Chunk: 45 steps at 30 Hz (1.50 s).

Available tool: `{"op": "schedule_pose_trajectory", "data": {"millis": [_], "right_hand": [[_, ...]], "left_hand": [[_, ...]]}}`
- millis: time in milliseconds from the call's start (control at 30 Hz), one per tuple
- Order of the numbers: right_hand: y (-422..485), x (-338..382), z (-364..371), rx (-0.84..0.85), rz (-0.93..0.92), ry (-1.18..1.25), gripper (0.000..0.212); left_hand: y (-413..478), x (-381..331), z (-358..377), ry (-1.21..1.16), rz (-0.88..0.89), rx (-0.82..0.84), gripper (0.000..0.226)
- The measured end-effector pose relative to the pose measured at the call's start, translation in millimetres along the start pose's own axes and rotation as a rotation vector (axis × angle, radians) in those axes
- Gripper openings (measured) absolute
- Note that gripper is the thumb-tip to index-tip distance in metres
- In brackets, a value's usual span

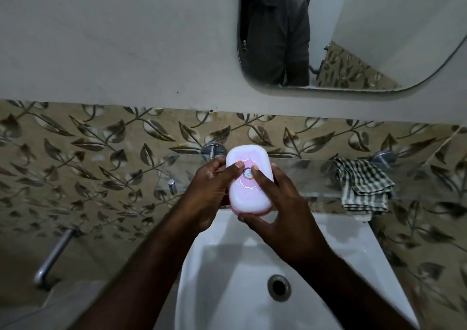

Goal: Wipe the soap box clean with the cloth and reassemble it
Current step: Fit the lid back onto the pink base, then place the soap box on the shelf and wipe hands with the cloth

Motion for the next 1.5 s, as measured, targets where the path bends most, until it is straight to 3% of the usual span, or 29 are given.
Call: {"op": "schedule_pose_trajectory", "data": {"millis": [167,267,333,467,633,833,933,1033,1100,1200,1333,1500], "right_hand": [[9,-5,8,-0.011,0.104,-0.032,0.08],[19,-5,14,-0.069,0.128,-0.188,0.078],[25,-8,15,-0.07,0.123,-0.304,0.077],[36,-8,16,-0.062,0.122,-0.379,0.078],[44,-8,16,-0.068,0.116,-0.306,0.076],[48,-12,17,-0.041,0.128,-0.28,0.079],[47,-16,12,0.07,0.101,-0.259,0.094],[42,-23,-12,0.144,0.113,-0.175,0.105],[41,-37,-41,0.025,0.205,-0.223,0.096],[42,-70,-84,-0.264,0.402,-0.517,0.076],[31,-103,-99,-0.195,0.626,-0.694,0.061],[22,-95,-88,-0.2,0.491,-0.794,0.028]], "left_hand": [[13,-2,-6,0.452,0.216,-0.071,0.03],[12,-3,-2,0.846,0.389,-0.153,0.041],[11,-3,-1,0.964,0.466,-0.205,0.047],[12,-3,-2,0.86,0.456,-0.164,0.039],[13,-1,-4,0.9,0.456,-0.053,0.062],[17,2,-8,0.928,0.462,-0.031,0.069],[14,4,-6,0.977,0.508,-0.066,0.077],[6,-3,-3,0.985,0.663,-0.208,0.068],[-2,-12,4,0.931,0.779,-0.245,0.057],[-10,-16,23,0.897,0.923,-0.141,0.043],[0,3,39,1.116,0.903,-0.028,0.045],[12,18,36,1.418,0.736,0.017,0.05]]}}
Point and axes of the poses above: each hand's wrist, its own y-axis towards the middle knuckle, its own z-axis out of the palm, x = y × z, the point moved 2 cm from there along y, towards the middle knuckle, and after that the axes turned 3 degrees about z, right-handed, at the moved point
